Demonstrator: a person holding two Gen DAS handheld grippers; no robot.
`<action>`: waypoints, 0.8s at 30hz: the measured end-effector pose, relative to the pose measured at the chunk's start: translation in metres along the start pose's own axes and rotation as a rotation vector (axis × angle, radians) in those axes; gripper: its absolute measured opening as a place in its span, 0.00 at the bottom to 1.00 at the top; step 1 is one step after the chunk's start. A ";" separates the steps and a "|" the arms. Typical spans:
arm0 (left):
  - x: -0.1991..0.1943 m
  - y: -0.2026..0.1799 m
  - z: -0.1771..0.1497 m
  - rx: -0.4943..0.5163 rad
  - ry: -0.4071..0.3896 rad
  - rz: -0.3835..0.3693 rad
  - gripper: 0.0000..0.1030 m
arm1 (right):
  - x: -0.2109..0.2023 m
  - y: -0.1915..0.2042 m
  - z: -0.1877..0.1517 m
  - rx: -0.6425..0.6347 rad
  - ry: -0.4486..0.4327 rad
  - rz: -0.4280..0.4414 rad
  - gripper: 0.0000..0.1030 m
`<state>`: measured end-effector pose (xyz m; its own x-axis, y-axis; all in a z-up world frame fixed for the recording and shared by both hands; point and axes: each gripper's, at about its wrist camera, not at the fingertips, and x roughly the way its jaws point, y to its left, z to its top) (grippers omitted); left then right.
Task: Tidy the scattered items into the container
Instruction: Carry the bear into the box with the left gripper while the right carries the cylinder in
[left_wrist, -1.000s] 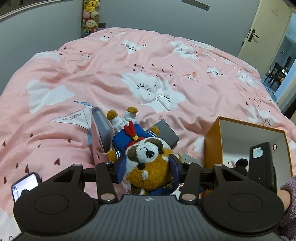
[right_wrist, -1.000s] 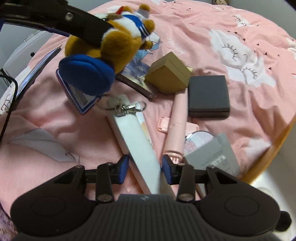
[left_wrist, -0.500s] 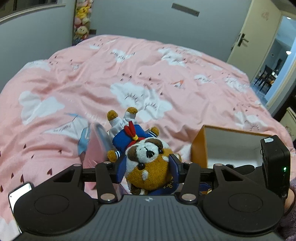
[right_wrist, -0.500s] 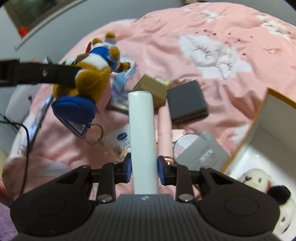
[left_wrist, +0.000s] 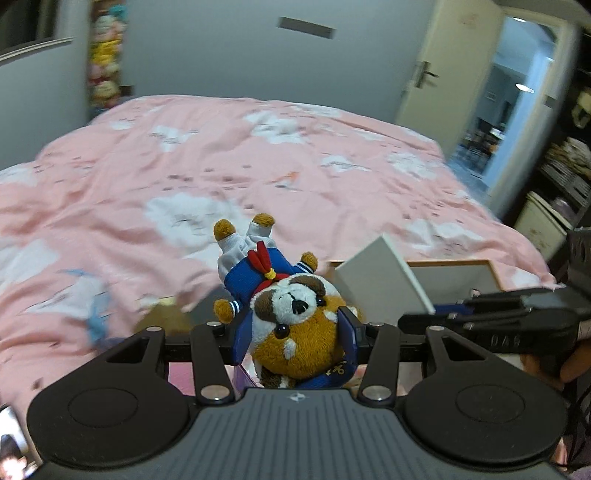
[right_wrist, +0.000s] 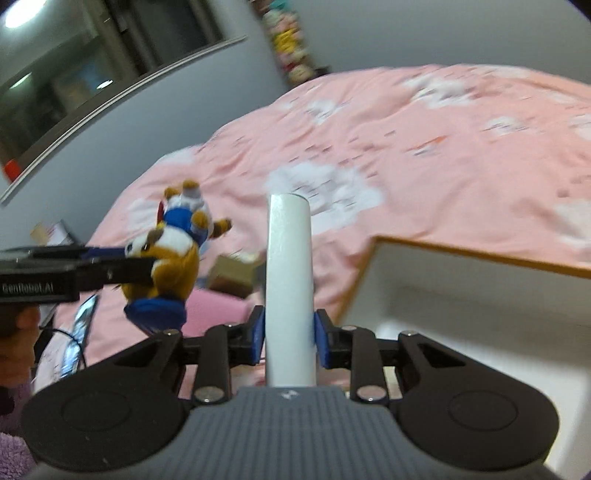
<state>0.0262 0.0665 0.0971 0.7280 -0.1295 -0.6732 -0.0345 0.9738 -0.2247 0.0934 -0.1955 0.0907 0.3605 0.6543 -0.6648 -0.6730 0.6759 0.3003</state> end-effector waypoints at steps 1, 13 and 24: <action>0.006 -0.007 0.001 0.014 0.005 -0.025 0.54 | -0.009 -0.007 0.000 0.011 -0.011 -0.029 0.29; 0.094 -0.114 -0.010 0.227 0.100 -0.379 0.54 | -0.074 -0.095 -0.037 0.213 -0.026 -0.356 0.29; 0.164 -0.168 -0.055 0.380 0.209 -0.404 0.54 | -0.047 -0.129 -0.066 0.276 0.028 -0.433 0.29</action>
<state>0.1142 -0.1281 -0.0142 0.4808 -0.5007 -0.7198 0.4930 0.8333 -0.2503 0.1208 -0.3355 0.0380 0.5486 0.2873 -0.7852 -0.2687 0.9499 0.1599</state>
